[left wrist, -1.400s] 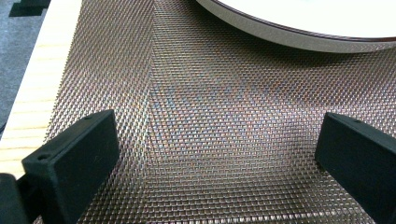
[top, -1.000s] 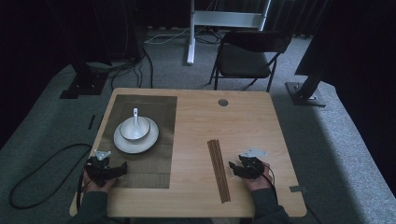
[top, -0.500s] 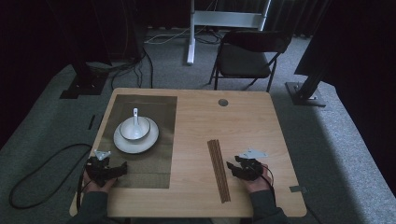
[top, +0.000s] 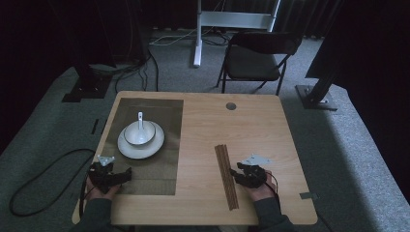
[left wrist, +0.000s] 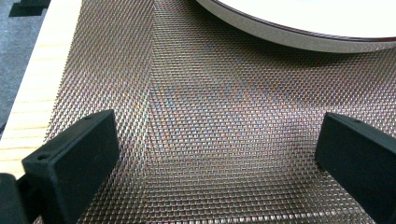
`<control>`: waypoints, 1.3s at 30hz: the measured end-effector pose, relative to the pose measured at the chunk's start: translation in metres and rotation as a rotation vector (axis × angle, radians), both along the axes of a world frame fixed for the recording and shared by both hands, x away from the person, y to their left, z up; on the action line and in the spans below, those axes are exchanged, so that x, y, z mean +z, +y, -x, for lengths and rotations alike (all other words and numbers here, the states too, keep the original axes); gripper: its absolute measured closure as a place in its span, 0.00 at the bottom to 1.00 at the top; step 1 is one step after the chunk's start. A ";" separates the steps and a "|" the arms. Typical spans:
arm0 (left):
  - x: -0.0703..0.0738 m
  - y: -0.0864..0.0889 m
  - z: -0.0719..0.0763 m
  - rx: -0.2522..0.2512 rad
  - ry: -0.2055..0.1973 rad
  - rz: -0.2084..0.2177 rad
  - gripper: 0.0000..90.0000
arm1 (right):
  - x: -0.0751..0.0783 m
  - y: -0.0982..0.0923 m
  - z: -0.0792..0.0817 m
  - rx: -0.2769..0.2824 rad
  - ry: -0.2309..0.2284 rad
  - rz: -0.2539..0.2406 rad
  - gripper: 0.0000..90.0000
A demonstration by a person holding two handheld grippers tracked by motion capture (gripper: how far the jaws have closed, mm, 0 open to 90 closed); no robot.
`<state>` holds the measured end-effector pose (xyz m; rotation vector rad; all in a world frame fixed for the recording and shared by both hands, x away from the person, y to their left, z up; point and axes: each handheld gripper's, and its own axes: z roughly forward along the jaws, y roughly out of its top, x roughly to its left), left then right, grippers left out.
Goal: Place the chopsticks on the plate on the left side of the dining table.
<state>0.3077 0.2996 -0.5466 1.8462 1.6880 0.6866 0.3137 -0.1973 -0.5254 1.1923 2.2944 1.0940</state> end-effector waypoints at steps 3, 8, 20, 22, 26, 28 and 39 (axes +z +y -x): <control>0.000 0.000 0.000 0.000 0.000 0.000 0.00 | 0.000 0.003 0.000 0.002 -0.007 0.004 0.63; 0.000 0.000 0.000 0.000 0.000 0.000 0.00 | -0.001 0.002 0.000 -0.012 -0.004 0.011 0.65; 0.000 0.000 0.000 0.000 0.000 0.000 0.00 | -0.005 0.006 -0.002 -0.001 0.005 0.036 0.67; 0.000 0.000 0.000 0.000 0.000 0.000 0.00 | -0.005 0.007 -0.002 0.002 0.009 0.038 0.67; 0.000 0.000 0.000 0.000 0.000 0.000 0.00 | -0.006 0.008 -0.003 0.006 0.019 0.042 0.69; 0.000 0.000 0.000 0.000 0.000 0.000 0.00 | -0.007 0.009 -0.003 0.010 0.024 0.047 0.70; 0.000 0.000 0.000 0.000 0.000 0.000 0.00 | -0.011 0.009 -0.006 0.003 0.044 0.058 0.71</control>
